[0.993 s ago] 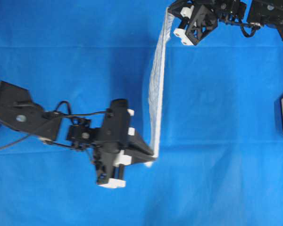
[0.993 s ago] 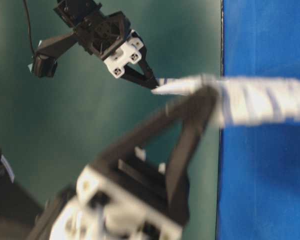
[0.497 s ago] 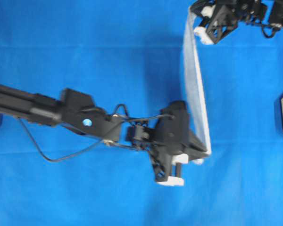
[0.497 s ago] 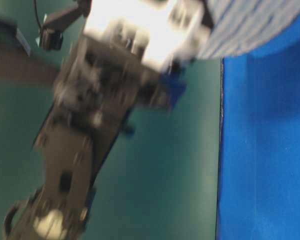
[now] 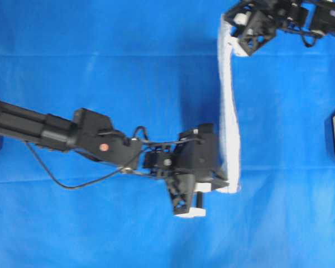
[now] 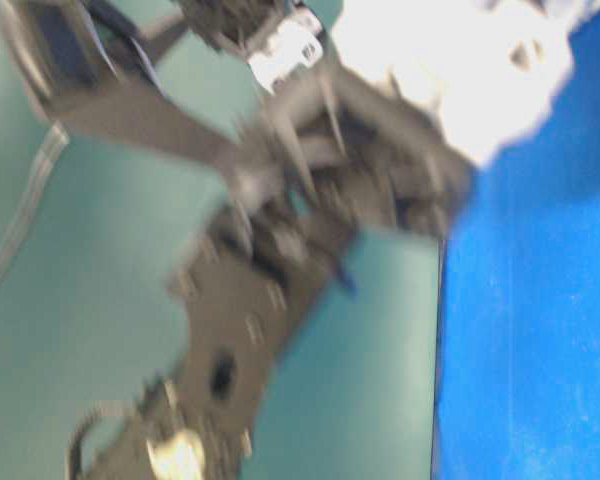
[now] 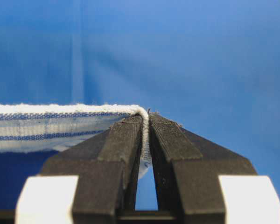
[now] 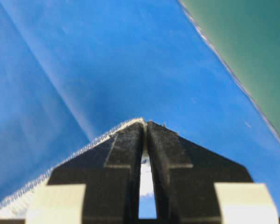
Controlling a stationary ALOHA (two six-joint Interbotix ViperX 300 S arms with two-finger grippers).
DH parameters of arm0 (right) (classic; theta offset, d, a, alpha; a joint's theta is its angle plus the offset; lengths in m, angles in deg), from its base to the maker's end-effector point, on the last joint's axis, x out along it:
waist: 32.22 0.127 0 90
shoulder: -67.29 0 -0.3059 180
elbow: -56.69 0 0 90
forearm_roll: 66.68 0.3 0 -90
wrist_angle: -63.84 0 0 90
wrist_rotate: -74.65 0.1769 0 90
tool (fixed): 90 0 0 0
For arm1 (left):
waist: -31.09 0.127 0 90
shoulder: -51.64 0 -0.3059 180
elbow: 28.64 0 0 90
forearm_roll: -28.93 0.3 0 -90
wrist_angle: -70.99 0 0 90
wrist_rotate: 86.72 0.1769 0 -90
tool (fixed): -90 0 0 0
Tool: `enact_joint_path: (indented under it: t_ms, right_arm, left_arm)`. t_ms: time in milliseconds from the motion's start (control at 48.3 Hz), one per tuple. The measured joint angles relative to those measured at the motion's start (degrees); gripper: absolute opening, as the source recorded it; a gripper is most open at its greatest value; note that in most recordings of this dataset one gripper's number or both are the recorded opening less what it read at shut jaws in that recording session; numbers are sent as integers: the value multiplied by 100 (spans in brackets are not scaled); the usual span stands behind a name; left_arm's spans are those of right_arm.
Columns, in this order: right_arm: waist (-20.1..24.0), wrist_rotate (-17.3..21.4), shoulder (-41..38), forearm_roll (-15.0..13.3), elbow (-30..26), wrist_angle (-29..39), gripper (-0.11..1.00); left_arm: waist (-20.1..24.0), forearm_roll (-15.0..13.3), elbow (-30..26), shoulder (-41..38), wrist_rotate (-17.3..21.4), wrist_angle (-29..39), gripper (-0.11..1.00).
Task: Fold the blue towel.
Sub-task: 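Lay the strip down vertically in the center with both grippers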
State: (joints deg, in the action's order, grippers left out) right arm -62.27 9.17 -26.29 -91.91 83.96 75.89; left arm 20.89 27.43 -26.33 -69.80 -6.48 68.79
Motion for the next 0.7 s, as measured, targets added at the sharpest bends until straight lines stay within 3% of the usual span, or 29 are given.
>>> enact_joint_path:
  t_ms: [124, 331, 703]
  right_arm:
    - [149, 9, -563, 0, -396, -44, 5]
    - [369, 0, -1134, 0, -923, -44, 5]
    - [448, 9, -1222, 0, -1063, 0, 6]
  left_arm:
    - [-44, -9, 571, 229, -387, -53, 3]
    - [-158, 0, 1266, 501, -694, -185, 3]
    - [-202, -9, 1494, 589, -729, -378, 3]
